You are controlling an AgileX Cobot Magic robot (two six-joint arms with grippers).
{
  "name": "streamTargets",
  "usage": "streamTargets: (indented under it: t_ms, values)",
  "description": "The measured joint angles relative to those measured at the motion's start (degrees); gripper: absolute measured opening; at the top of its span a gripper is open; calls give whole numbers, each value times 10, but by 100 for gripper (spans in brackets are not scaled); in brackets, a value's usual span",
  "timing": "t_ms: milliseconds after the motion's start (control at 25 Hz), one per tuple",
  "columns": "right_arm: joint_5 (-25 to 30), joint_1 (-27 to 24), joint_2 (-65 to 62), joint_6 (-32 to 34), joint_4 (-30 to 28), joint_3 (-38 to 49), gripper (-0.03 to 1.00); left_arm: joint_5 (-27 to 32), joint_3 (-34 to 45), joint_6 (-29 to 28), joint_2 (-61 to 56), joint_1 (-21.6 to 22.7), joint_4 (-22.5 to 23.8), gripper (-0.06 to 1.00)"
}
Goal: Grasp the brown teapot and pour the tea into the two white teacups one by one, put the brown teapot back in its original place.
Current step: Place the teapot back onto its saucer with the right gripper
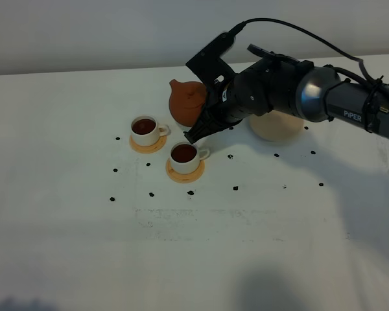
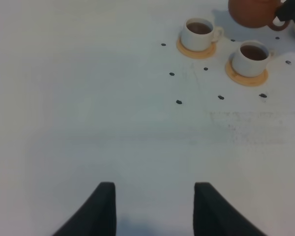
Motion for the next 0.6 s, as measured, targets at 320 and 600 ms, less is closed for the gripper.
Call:
streamTargets:
  t_ms: [320, 600]
  values:
    - [-4, 3, 27, 0, 0, 0, 9, 0, 0, 0, 0, 0, 0, 43]
    - [-14, 3, 39, -3, 0, 0, 9, 0, 0, 0, 0, 0, 0, 43]
